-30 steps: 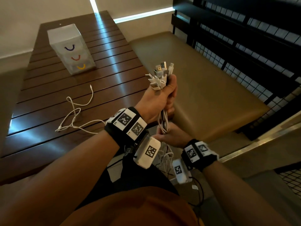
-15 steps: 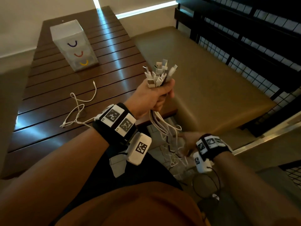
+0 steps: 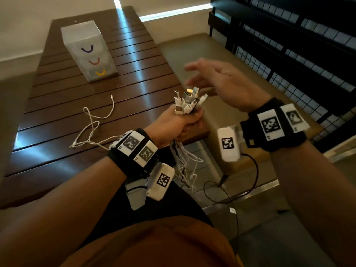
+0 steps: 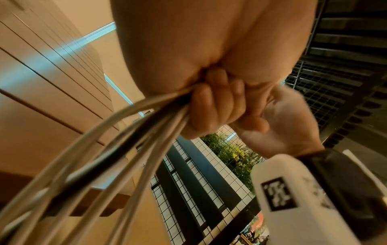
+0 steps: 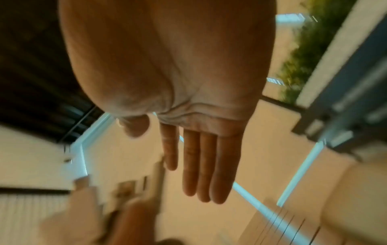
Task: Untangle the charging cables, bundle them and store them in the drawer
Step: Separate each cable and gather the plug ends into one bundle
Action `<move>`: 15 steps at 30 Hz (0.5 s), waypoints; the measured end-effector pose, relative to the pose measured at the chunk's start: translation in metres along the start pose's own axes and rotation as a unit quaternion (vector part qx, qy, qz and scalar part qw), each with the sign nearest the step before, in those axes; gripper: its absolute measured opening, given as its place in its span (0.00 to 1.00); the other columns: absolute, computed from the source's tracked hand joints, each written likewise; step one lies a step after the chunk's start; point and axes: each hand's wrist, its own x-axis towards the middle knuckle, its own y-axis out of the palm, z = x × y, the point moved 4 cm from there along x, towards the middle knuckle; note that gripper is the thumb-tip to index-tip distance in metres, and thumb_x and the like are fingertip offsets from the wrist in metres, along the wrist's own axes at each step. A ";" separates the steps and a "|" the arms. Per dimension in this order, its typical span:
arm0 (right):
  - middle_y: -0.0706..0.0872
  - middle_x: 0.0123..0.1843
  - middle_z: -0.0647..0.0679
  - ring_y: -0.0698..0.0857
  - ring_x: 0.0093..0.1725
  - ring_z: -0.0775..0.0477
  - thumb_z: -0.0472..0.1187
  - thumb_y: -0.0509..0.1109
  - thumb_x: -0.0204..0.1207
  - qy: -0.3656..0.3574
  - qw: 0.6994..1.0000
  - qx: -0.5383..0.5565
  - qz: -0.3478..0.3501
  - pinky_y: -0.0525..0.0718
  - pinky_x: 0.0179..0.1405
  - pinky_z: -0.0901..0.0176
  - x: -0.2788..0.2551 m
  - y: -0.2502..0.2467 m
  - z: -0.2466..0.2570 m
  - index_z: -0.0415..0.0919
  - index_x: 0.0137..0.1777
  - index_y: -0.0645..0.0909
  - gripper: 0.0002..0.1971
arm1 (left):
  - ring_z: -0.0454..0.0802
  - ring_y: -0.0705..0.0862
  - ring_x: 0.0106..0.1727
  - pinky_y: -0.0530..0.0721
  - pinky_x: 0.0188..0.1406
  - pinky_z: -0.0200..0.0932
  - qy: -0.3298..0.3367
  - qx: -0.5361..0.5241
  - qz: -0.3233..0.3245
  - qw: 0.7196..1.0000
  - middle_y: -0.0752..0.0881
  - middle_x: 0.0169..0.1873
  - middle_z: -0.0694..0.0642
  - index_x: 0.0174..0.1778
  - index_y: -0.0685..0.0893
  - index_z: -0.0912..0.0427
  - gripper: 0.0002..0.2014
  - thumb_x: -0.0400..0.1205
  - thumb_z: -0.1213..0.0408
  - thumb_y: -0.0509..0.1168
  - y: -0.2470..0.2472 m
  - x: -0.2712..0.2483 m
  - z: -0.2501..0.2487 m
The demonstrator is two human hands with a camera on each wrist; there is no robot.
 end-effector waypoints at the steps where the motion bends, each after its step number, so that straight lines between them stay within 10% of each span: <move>1: 0.86 0.59 0.49 0.86 0.56 0.56 0.53 0.46 0.88 -0.007 0.999 0.039 0.015 0.82 0.49 0.65 0.002 0.006 0.008 0.48 0.70 0.76 0.22 | 0.42 0.60 0.17 0.50 0.25 0.44 -0.001 -0.002 0.008 1.000 0.65 0.17 0.46 0.33 0.78 0.59 0.16 0.87 0.61 0.58 0.002 -0.001 0.000; 6: 0.88 0.43 0.49 0.84 0.42 0.57 0.53 0.59 0.85 -0.076 0.982 -0.132 0.109 0.79 0.43 0.62 0.015 0.051 0.025 0.40 0.51 0.87 0.20 | 0.44 0.60 0.18 0.54 0.24 0.41 -0.012 -0.032 -0.026 0.999 0.64 0.17 0.49 0.27 0.72 0.59 0.17 0.82 0.74 0.54 -0.004 -0.005 0.008; 11: 0.84 0.33 0.58 0.82 0.35 0.64 0.53 0.56 0.86 -0.098 0.985 -0.132 0.048 0.72 0.36 0.75 0.022 0.066 0.025 0.38 0.40 0.87 0.25 | 0.34 0.76 0.18 0.73 0.19 0.26 0.009 0.058 -0.100 0.993 0.75 0.23 0.47 0.35 0.69 0.52 0.19 0.86 0.80 0.51 -0.017 -0.013 0.010; 15: 0.88 0.38 0.45 0.85 0.39 0.50 0.55 0.53 0.86 -0.112 0.972 -0.205 0.028 0.81 0.43 0.59 0.027 0.067 0.023 0.34 0.43 0.85 0.28 | 0.42 0.69 0.17 0.68 0.16 0.35 0.042 0.060 -0.093 0.993 0.70 0.19 0.51 0.30 0.72 0.58 0.19 0.81 0.84 0.55 -0.019 -0.010 0.004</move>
